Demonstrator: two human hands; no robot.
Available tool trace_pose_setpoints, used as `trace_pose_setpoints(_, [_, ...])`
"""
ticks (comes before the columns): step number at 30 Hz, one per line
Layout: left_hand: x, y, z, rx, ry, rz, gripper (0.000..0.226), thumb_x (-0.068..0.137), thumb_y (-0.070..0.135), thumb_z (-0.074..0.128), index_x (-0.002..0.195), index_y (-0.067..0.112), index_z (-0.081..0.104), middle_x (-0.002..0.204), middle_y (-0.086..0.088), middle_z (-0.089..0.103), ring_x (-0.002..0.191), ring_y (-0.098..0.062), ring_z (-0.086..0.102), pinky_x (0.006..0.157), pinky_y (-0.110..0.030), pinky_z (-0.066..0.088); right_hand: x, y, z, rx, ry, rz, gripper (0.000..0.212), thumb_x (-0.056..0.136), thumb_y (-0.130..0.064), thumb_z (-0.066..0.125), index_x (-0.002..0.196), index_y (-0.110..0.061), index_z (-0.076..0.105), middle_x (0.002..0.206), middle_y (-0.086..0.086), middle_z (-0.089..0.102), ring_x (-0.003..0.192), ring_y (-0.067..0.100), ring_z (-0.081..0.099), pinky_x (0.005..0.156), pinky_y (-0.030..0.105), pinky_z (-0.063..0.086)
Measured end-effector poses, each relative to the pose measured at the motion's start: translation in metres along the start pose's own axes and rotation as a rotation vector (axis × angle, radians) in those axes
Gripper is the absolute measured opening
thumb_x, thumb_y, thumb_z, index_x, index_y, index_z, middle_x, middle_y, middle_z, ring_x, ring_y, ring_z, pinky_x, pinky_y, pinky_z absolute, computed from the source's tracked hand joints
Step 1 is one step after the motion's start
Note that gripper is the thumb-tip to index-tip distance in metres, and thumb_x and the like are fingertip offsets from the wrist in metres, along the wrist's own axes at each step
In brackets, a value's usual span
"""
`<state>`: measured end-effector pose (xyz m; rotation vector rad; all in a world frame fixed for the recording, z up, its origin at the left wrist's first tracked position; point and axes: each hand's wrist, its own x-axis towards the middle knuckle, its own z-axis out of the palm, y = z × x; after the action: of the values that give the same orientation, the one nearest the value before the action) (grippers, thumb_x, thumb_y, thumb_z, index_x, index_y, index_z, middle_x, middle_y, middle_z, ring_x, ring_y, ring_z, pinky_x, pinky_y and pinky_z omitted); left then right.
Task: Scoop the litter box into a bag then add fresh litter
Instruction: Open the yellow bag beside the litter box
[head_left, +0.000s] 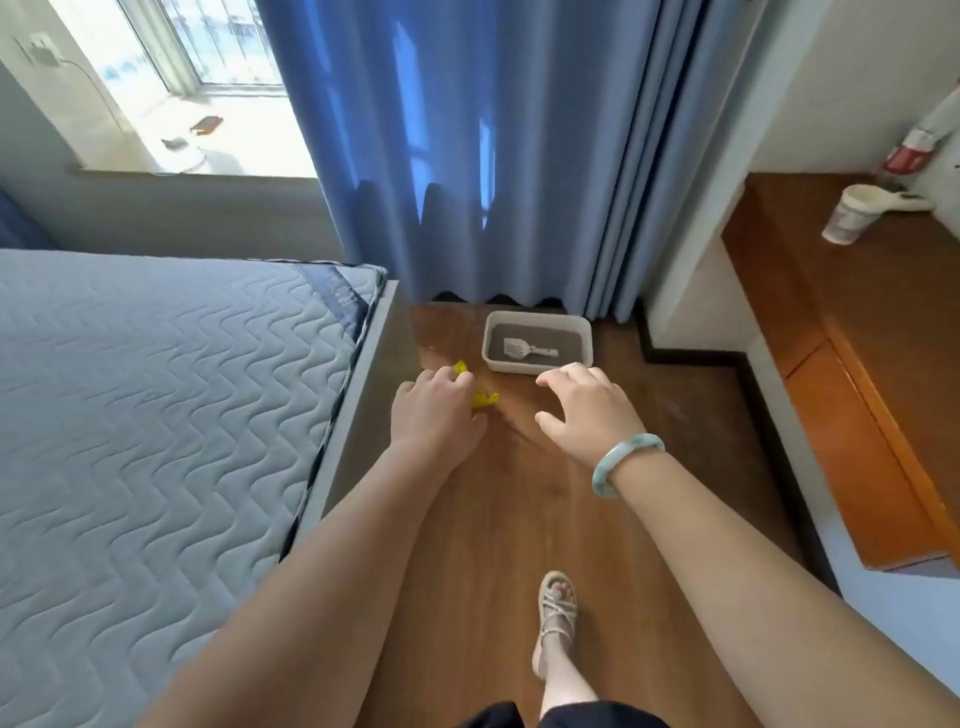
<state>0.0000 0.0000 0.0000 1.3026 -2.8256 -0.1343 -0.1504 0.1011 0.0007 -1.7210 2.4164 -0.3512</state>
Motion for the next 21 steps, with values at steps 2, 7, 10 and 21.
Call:
trace_pose_setpoints(2, [0.027, -0.001, 0.007, 0.003, -0.001, -0.024, 0.037, 0.087, 0.041, 0.052, 0.119, 0.023, 0.054, 0.116, 0.000, 0.057, 0.114, -0.023, 0.049, 0.091, -0.036, 0.039, 0.028, 0.014, 0.005, 0.010, 0.008, -0.001, 0.040, 0.088, -0.032, 0.053, 0.127, -0.022, 0.050, 0.125, -0.001, 0.052, 0.117, 0.021, 0.044, 0.093, 0.034, 0.038])
trace_pose_setpoints(7, [0.103, -0.007, 0.029, 0.027, -0.086, -0.089, 0.038, 0.086, 0.042, 0.052, 0.119, 0.022, 0.054, 0.117, 0.000, 0.056, 0.114, -0.024, 0.049, 0.091, -0.037, 0.038, 0.108, 0.055, 0.022, -0.072, -0.078, -0.012, 0.037, 0.088, -0.034, 0.052, 0.123, -0.023, 0.052, 0.124, -0.001, 0.052, 0.119, 0.021, 0.041, 0.096, 0.034, 0.037])
trace_pose_setpoints(10, [0.145, -0.008, 0.035, 0.029, -0.118, -0.129, 0.037, 0.086, 0.042, 0.052, 0.117, 0.022, 0.054, 0.116, 0.000, 0.056, 0.113, -0.024, 0.050, 0.090, -0.037, 0.038, 0.152, 0.076, 0.024, -0.096, -0.133, -0.025, 0.036, 0.088, -0.035, 0.051, 0.122, -0.023, 0.052, 0.125, -0.001, 0.051, 0.120, 0.022, 0.041, 0.097, 0.035, 0.037])
trace_pose_setpoints(21, [0.261, -0.033, 0.053, -0.028, -0.177, -0.238, 0.038, 0.087, 0.043, 0.051, 0.117, 0.022, 0.054, 0.117, 0.000, 0.057, 0.113, -0.024, 0.049, 0.091, -0.037, 0.040, 0.277, 0.109, 0.035, -0.092, -0.251, -0.076, 0.039, 0.089, -0.035, 0.050, 0.126, -0.024, 0.049, 0.128, -0.001, 0.049, 0.120, 0.022, 0.041, 0.098, 0.035, 0.038])
